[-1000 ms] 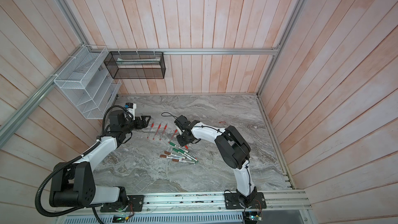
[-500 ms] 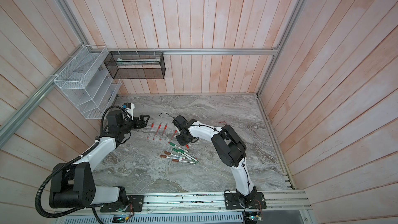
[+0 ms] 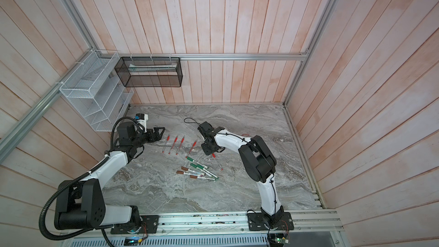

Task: Remove pen caps from pens
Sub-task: Pick up the pen from the center of the table.

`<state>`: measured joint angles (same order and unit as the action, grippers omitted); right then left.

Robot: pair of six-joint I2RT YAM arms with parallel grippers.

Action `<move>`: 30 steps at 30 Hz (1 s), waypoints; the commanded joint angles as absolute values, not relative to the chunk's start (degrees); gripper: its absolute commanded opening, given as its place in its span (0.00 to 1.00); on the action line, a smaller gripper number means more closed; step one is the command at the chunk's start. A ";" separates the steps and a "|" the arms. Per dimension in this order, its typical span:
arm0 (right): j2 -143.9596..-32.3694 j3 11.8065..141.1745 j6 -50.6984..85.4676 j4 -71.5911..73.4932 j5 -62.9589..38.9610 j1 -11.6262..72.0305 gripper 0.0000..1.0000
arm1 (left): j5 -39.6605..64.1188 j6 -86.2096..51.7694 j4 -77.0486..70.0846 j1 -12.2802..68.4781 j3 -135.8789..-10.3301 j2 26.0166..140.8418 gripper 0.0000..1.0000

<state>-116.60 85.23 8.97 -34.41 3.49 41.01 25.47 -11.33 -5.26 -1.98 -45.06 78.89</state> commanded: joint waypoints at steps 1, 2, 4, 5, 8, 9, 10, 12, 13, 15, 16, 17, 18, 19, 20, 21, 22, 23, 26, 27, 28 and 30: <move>-110.99 84.41 10.47 -31.98 1.07 38.44 0.12 | 29.06 -12.52 -6.43 -2.31 -44.57 77.70 0.87; -109.95 84.16 11.37 -31.17 0.18 37.65 0.12 | 30.50 -13.13 -6.33 -2.28 -44.81 77.64 0.87; -107.84 82.68 12.70 -28.47 -1.93 36.30 0.11 | 33.66 -13.89 -7.59 -2.29 -44.29 77.69 0.87; -106.70 81.81 13.51 -26.71 -3.16 35.26 0.11 | 35.54 -14.42 -9.12 -2.29 -43.57 77.70 0.87; -103.54 79.50 17.11 -21.68 -7.73 32.74 0.10 | 41.31 -16.78 -12.21 -1.83 -42.80 77.97 0.87; -102.55 78.51 18.50 -19.63 -9.51 32.14 0.10 | 42.92 -17.59 -12.69 -1.53 -42.80 78.11 0.87; -101.12 77.05 19.97 -16.78 -11.48 31.37 0.10 | 44.57 -18.87 -13.90 -1.24 -42.44 78.37 0.88; -98.60 73.53 23.33 -10.03 -14.60 30.56 0.10 | 47.82 -22.82 -18.78 -0.73 -40.09 78.90 0.89; -97.15 71.27 25.42 -5.88 -15.75 30.18 0.09 | 49.89 -24.45 -23.02 -0.26 -38.35 78.97 0.89; -95.15 67.67 29.56 1.45 -18.52 29.62 0.07 | 52.77 -24.97 -26.01 1.52 -37.26 79.27 0.90; -94.49 66.11 31.89 5.34 -20.21 29.36 0.07 | 53.84 -24.94 -25.60 2.60 -37.56 79.47 0.89; -94.02 64.87 34.16 8.84 -22.08 29.27 0.07 | 55.03 -25.23 -25.54 3.57 -37.78 79.78 0.89; -93.85 63.88 36.01 11.68 -23.51 29.18 0.06 | 56.01 -25.82 -26.00 4.28 -37.68 80.05 0.89; -93.82 62.71 38.01 15.24 -25.19 29.17 0.06 | 56.84 -26.58 -27.35 5.07 -37.42 80.47 0.90; -93.87 61.68 39.93 18.78 -26.92 29.14 0.06 | 57.44 -27.18 -29.04 5.81 -37.04 80.86 0.89; -94.14 60.93 41.69 21.53 -28.17 29.18 0.05 | 58.00 -27.56 -30.17 6.47 -36.98 81.22 0.89; -94.42 60.11 43.75 24.51 -29.10 29.12 0.05 | 58.58 -27.76 -30.63 7.44 -37.23 81.63 0.89; -94.69 59.13 46.10 27.55 -29.98 29.26 0.05 | 59.06 -28.05 -30.35 8.27 -37.97 82.11 0.89; -95.52 56.49 52.85 37.83 -33.45 29.39 0.04 | 60.61 -29.37 -30.01 10.09 -39.11 82.96 0.89; -95.88 55.72 54.41 40.69 -34.11 29.59 0.04 | 60.96 -29.71 -30.86 10.44 -39.00 83.18 0.89; -96.27 55.20 55.88 43.36 -34.36 29.84 0.04 | 61.37 -30.16 -31.99 11.04 -38.57 83.47 0.90; -97.06 54.84 57.48 46.06 -34.73 30.44 0.04 | 61.68 -30.32 -33.01 11.91 -38.35 83.99 0.90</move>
